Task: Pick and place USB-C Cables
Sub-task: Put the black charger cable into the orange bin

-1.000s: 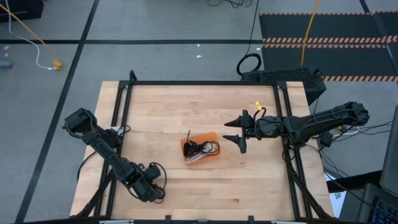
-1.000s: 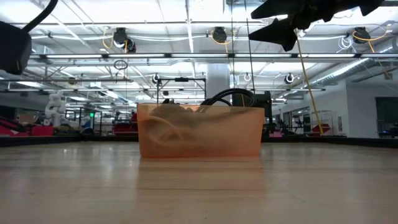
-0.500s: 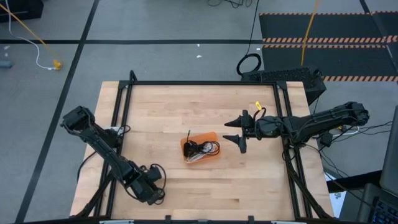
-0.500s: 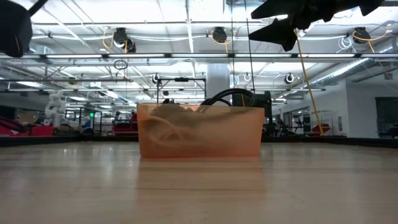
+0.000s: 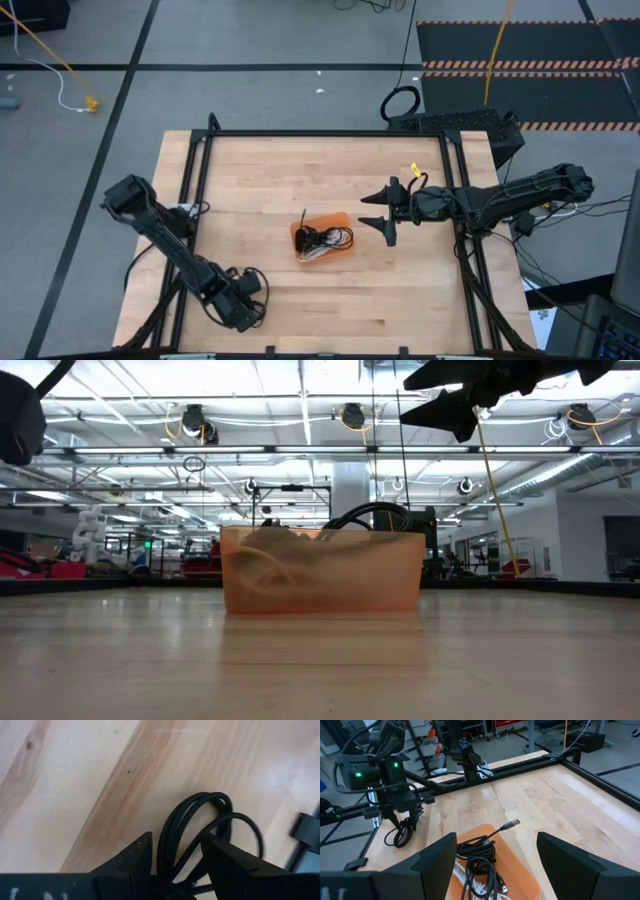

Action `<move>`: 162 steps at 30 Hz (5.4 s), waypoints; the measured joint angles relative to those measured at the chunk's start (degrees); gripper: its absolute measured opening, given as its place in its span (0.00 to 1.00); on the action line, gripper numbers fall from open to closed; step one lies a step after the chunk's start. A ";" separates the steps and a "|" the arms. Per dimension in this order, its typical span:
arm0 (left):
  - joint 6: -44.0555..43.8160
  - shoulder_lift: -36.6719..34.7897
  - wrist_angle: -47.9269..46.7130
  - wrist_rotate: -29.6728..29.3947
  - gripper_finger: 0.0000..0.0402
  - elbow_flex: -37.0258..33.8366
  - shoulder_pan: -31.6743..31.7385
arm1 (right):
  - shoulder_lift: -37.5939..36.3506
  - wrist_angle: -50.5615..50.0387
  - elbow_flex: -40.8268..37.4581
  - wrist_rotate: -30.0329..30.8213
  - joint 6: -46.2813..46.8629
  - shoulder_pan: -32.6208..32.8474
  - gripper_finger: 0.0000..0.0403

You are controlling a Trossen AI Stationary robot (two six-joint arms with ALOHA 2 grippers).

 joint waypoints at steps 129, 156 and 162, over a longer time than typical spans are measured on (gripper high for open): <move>55.64 -6.20 66.56 -35.10 0.05 1.14 30.01 | 0.00 17.09 0.02 -10.53 9.44 0.15 0.67; 58.92 -1.68 79.66 -27.49 0.05 9.05 36.09 | 0.03 18.33 0.00 -3.86 0.12 1.11 0.67; 59.23 -0.44 73.82 -27.37 0.05 13.62 36.52 | 0.35 20.57 0.00 -2.80 -0.70 1.09 0.67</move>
